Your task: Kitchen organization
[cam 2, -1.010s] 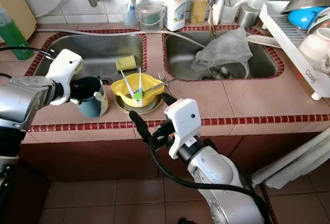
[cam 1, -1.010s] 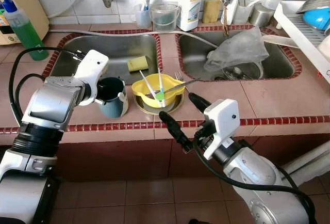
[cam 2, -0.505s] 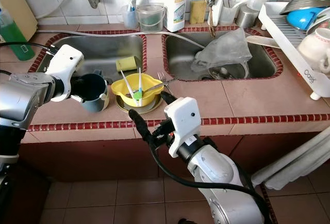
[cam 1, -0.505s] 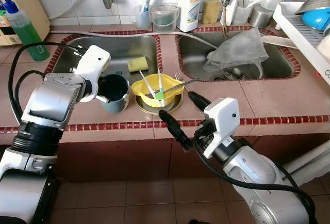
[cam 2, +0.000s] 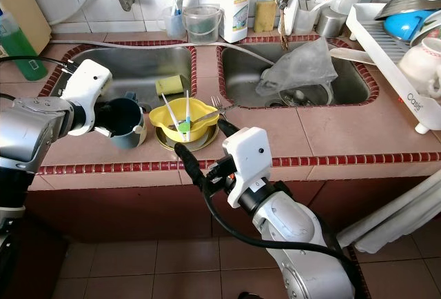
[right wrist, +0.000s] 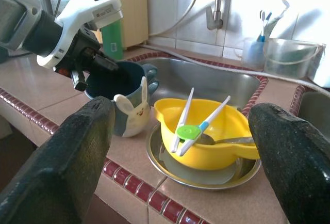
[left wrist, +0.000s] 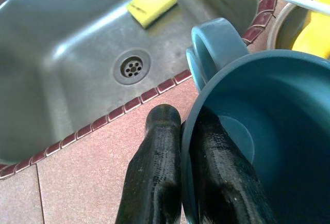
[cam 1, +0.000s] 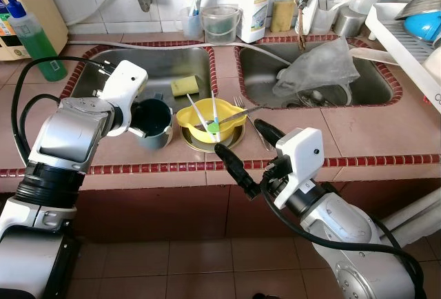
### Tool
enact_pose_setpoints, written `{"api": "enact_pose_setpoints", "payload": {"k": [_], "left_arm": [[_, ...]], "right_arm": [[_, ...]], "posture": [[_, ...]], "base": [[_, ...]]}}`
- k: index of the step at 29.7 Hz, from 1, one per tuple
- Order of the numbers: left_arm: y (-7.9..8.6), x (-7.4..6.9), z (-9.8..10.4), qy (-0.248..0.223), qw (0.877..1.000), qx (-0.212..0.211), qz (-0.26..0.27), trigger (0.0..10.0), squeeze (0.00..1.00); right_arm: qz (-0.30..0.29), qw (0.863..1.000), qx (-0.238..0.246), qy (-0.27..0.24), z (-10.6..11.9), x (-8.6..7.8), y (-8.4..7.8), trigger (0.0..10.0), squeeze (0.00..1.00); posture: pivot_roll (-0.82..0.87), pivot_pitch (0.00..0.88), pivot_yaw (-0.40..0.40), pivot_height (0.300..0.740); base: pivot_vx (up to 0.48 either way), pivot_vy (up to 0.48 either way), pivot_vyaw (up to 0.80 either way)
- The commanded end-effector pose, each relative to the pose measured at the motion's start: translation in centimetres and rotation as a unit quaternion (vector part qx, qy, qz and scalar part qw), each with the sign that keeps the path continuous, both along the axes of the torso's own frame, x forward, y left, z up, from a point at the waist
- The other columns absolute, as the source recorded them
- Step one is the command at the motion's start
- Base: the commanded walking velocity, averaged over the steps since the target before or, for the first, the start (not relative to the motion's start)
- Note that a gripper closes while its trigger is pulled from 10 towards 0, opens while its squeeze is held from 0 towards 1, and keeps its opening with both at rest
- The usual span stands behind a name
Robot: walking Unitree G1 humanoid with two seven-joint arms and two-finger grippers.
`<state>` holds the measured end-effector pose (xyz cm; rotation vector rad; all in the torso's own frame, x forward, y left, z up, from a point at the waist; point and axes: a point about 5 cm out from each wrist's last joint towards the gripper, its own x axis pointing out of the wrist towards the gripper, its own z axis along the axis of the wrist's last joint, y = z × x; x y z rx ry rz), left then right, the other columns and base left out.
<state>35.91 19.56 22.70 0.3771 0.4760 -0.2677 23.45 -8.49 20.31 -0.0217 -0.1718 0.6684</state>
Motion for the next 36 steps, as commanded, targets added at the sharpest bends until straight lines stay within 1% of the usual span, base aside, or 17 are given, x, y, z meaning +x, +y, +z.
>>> {"api": "enact_pose_setpoints", "payload": {"k": [1,5,6,8,9,11,14,16,17,18,20,21,22,24,29,33,36], "left_arm": [[0.6,0.0,0.0,-0.007,1.0,-0.008,0.017,0.0,0.0],[0.6,0.2,0.5,-0.051,0.997,-0.04,0.038,0.0,0.0],[0.6,0.2,0.6,-0.06,0.996,-0.047,0.043,2.5,0.0],[0.6,0.1,0.8,-0.074,0.994,-0.059,0.047,2.9,0.0],[0.7,0.1,1.2,-0.096,0.991,-0.078,0.056,10.0,0.0],[0.8,0.1,1.7,-0.128,0.981,-0.123,0.074,10.0,0.0],[0.8,0.0,2.2,-0.208,0.963,-0.145,0.095,10.0,0.0],[0.6,-0.1,2.2,-0.228,0.957,-0.151,0.093,10.0,0.0],[-0.2,-0.8,2.3,-0.301,0.937,-0.161,0.076,10.0,0.0],[-0.2,-0.8,2.3,-0.301,0.937,-0.161,0.076,10.0,0.0],[-0.7,-1.4,2.0,-0.34,0.923,-0.166,0.072,10.0,0.0],[-1.2,-1.6,1.2,-0.327,0.912,-0.238,0.074,10.0,0.0],[-1.3,-1.7,0.9,-0.323,0.906,-0.264,0.07,10.0,0.0],[-1.6,-2.4,0.8,-0.349,0.9,-0.255,0.062,10.0,0.0],[-2.5,-3.1,0.3,-0.352,0.883,-0.305,0.052,10.0,0.0],[-3.0,-3.4,0.3,-0.383,0.878,-0.282,0.046,10.0,0.0],[-3.1,-3.6,0.3,-0.396,0.869,-0.294,0.043,10.0,0.0]], "right_arm": [[-0.003,1.0,0.006,-0.006,0.3,0.2,-0.1,10.0,0.0],[-0.016,1.0,0.016,-0.016,0.7,0.9,-0.4,10.0,0.0],[-0.019,0.999,0.019,-0.018,0.8,1.1,-0.4,10.0,0.0],[-0.023,0.999,0.023,-0.021,1.0,1.3,-0.4,10.0,0.0],[-0.028,0.999,0.028,-0.025,1.1,1.6,-0.5,10.0,0.0],[-0.038,0.998,0.033,-0.032,1.4,2.1,-0.7,10.0,0.0],[-0.061,0.996,0.039,-0.047,1.8,3.0,-1.1,10.0,0.0],[-0.067,0.995,0.042,-0.053,2.0,3.2,-1.2,10.0,0.0],[-0.113,0.989,0.069,-0.072,2.4,4.4,-2.2,10.0,0.0],[-0.113,0.989,0.069,-0.072,2.4,4.4,-2.2,10.0,0.0],[-0.146,0.982,0.094,-0.078,2.6,5.2,-3.1,10.0,0.0],[-0.169,0.977,0.096,-0.084,2.5,5.6,-3.6,10.0,0.0],[-0.175,0.976,0.095,-0.086,2.5,5.7,-3.7,10.0,0.0],[-0.183,0.974,0.101,-0.091,2.4,5.9,-4.0,10.0,0.0],[-0.208,0.967,0.102,-0.103,2.4,6.2,-4.4,10.0,0.0],[-0.22,0.963,0.101,-0.117,2.3,6.6,-4.3,10.0,0.0],[-0.224,0.962,0.104,-0.119,2.1,6.7,-4.4,10.0,0.0]], "posture": [[-0.08,0.074,0.03,0.74],[-0.08,0.061,0.021,0.74],[-0.08,0.061,0.021,0.74],[-0.08,0.054,0.017,0.74],[-0.07,0.049,0.012,0.74],[-0.07,0.045,0.005,0.74],[-0.07,0.036,-0.002,0.74],[-0.07,0.036,-0.002,0.74],[-0.07,0.025,-0.004,0.74],[-0.07,0.025,-0.004,0.74],[-0.07,0.019,-0.003,0.74],[-0.07,0.014,-0.004,0.74],[-0.08,0.011,-0.003,0.74],[-0.08,0.006,-0.002,0.74],[-0.08,0.0,-0.004,0.74],[-0.07,0.0,-0.006,0.74],[-0.07,0.0,-0.006,0.74]], "base": [[0.0,0.0,0.0],[0.0,0.0,0.0],[0.0,0.0,0.0],[0.0,0.0,0.0],[0.0,0.0,0.0],[0.0,0.0,0.0],[0.0,0.0,0.0],[0.0,0.0,0.0],[0.0,0.0,0.0],[0.0,0.0,0.0],[0.0,0.0,0.0],[0.0,0.0,0.0],[0.0,0.0,0.0],[0.0,0.0,0.0],[0.0,0.0,0.0],[0.0,0.0,0.0],[0.0,0.0,0.0]]}}
